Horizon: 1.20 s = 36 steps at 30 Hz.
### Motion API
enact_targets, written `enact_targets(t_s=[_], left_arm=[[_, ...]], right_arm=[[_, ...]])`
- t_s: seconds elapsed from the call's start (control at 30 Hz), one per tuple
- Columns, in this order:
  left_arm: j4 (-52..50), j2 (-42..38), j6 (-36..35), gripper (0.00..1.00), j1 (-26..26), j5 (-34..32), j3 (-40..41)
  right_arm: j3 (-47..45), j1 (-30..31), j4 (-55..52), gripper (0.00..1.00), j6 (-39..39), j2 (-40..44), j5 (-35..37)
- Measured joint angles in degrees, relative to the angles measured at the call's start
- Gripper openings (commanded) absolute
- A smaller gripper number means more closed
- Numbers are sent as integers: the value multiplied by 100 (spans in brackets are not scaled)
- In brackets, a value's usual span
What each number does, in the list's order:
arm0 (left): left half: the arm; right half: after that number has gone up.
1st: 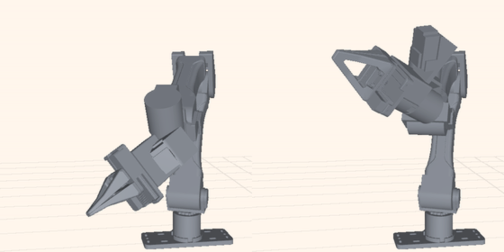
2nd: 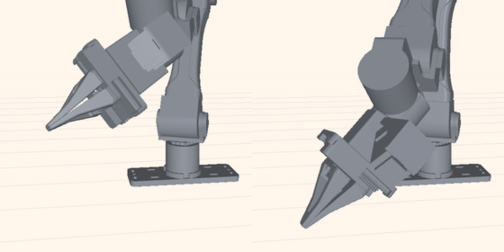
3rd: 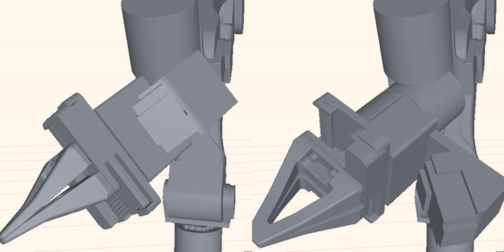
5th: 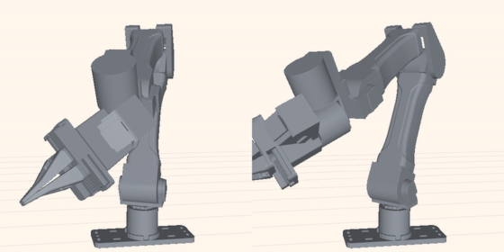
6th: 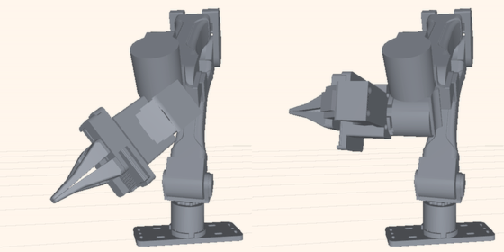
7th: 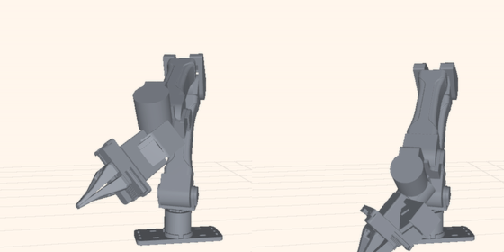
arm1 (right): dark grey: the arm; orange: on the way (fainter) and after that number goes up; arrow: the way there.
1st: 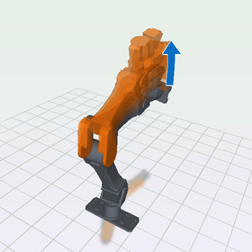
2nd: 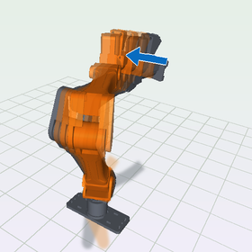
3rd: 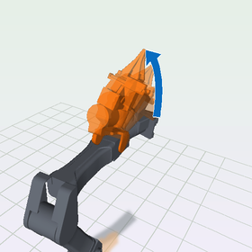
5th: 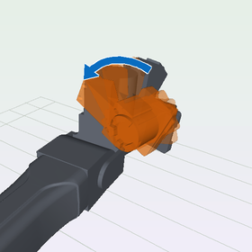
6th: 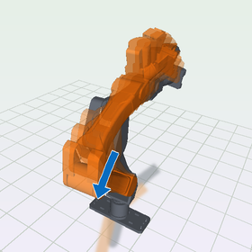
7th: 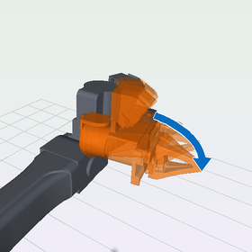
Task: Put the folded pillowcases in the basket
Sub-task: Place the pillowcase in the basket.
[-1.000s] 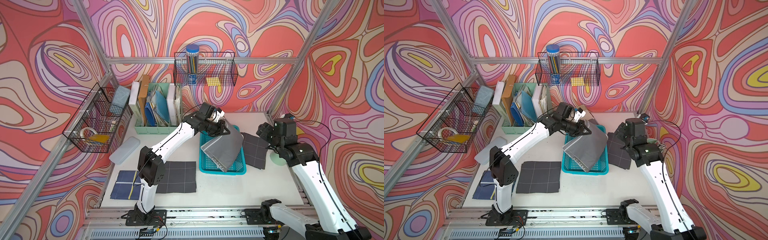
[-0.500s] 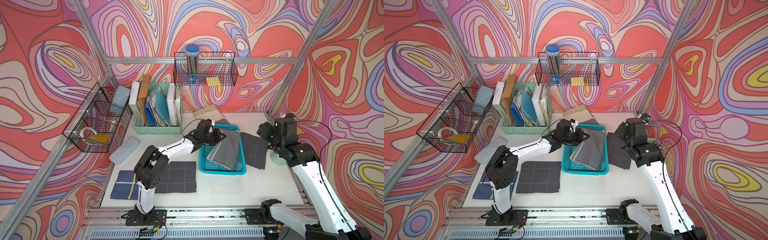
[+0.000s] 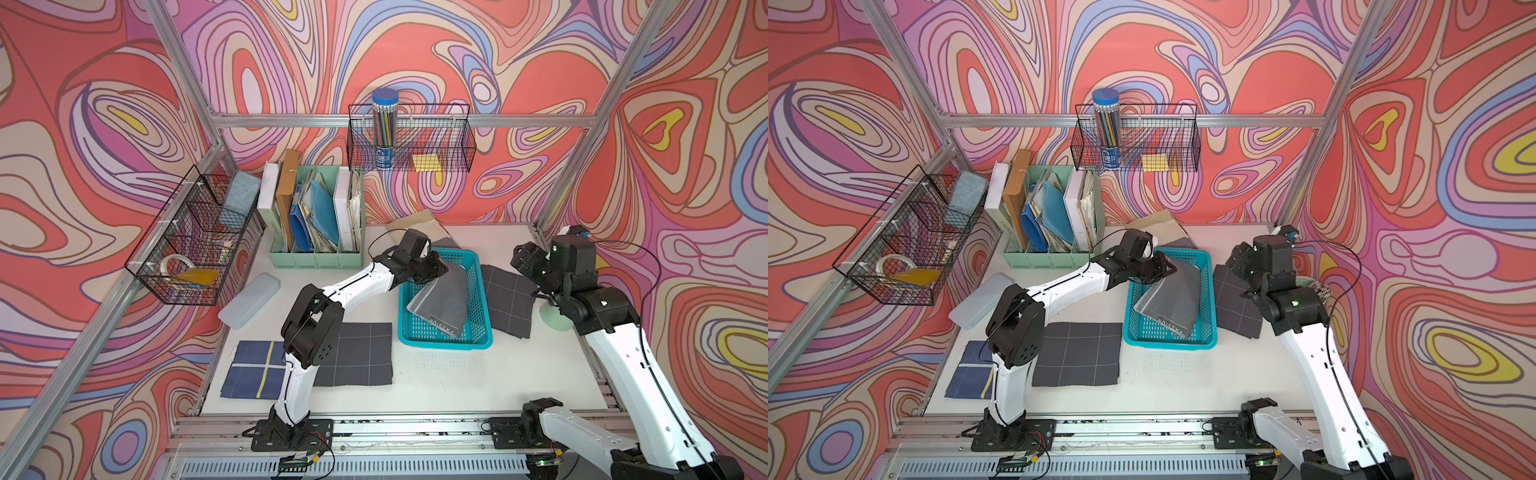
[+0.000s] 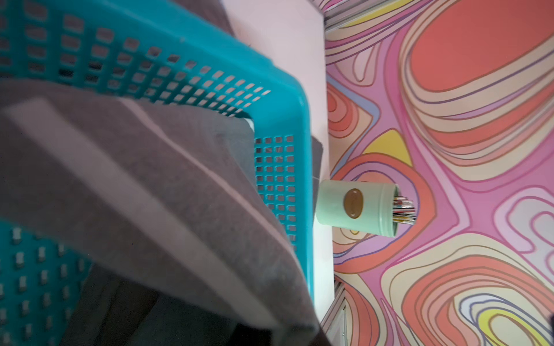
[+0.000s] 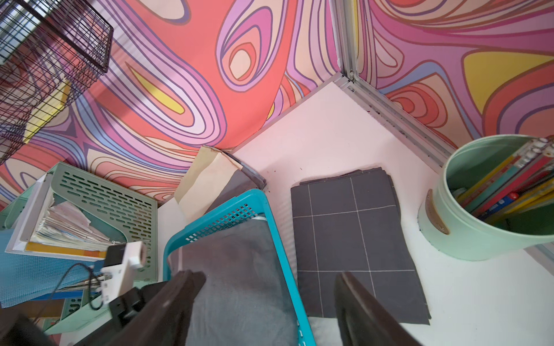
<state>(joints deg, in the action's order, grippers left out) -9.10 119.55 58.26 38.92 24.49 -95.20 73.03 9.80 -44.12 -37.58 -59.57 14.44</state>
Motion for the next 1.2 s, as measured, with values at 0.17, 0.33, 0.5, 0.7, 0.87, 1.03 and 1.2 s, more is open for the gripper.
enact_targets(t_s=[0.17,0.33,0.5,0.7,0.87,1.03,1.2], left_arm=[[-605,393,-37,38,0,-24,0],[-1204,413,-195,65,0,-162,-109],[-1978,411,-680,98,4,-422,-658],[-2986,402,-1523,99,11,-662,-2114],[-3508,144,-1932,98,11,-896,-2579],[-3589,-979,-2122,99,-9,-1390,-1547],[-3423,-2426,-2131,99,-372,-1561,-393]], right_arm=[[0,-2,52,75,-7,22,-79],[0,-2,107,75,-11,22,-192],[-28,-4,175,75,-26,26,-341],[-127,-4,278,73,-22,61,-527],[-175,-4,442,12,72,-79,-935],[-538,120,796,0,105,-892,-1812],[-684,905,907,0,111,-1974,-2159]])
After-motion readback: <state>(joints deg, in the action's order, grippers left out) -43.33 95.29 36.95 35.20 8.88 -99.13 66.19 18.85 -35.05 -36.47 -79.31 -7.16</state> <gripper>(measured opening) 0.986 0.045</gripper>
